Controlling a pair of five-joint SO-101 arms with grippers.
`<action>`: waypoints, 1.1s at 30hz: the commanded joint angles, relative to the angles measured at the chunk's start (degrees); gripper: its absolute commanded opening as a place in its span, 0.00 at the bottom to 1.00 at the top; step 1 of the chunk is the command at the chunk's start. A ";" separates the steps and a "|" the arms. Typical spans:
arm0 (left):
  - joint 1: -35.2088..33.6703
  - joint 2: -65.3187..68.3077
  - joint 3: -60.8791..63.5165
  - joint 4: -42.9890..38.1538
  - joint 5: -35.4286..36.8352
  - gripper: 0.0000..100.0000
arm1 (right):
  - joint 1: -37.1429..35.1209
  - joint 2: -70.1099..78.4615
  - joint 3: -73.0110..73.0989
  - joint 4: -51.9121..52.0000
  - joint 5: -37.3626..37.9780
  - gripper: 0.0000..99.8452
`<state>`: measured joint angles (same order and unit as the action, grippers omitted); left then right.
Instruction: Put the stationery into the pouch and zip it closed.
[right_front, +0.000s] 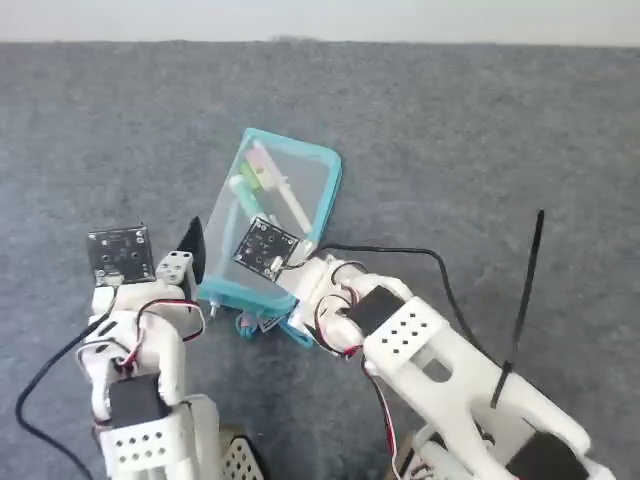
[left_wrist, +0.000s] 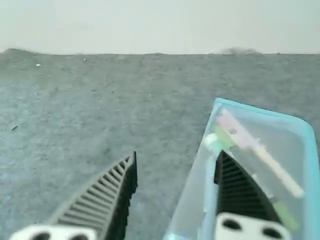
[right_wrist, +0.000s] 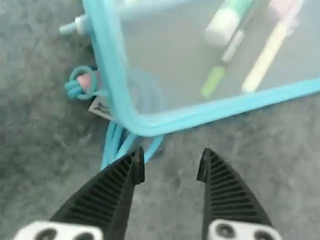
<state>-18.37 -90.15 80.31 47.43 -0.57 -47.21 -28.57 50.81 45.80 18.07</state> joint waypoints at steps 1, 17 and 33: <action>-0.44 -0.26 0.13 -2.29 0.62 0.24 | -2.24 0.22 -2.37 2.59 -1.58 0.12; -0.44 -0.26 0.13 -1.93 0.62 0.24 | -5.23 17.36 -11.96 -5.23 -3.52 0.19; -0.09 -0.35 1.27 -2.20 0.62 0.24 | 19.56 44.18 -48.09 -3.12 -2.99 0.19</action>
<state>-18.37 -90.24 82.51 47.25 -0.57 -31.56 15.91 10.81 42.29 15.60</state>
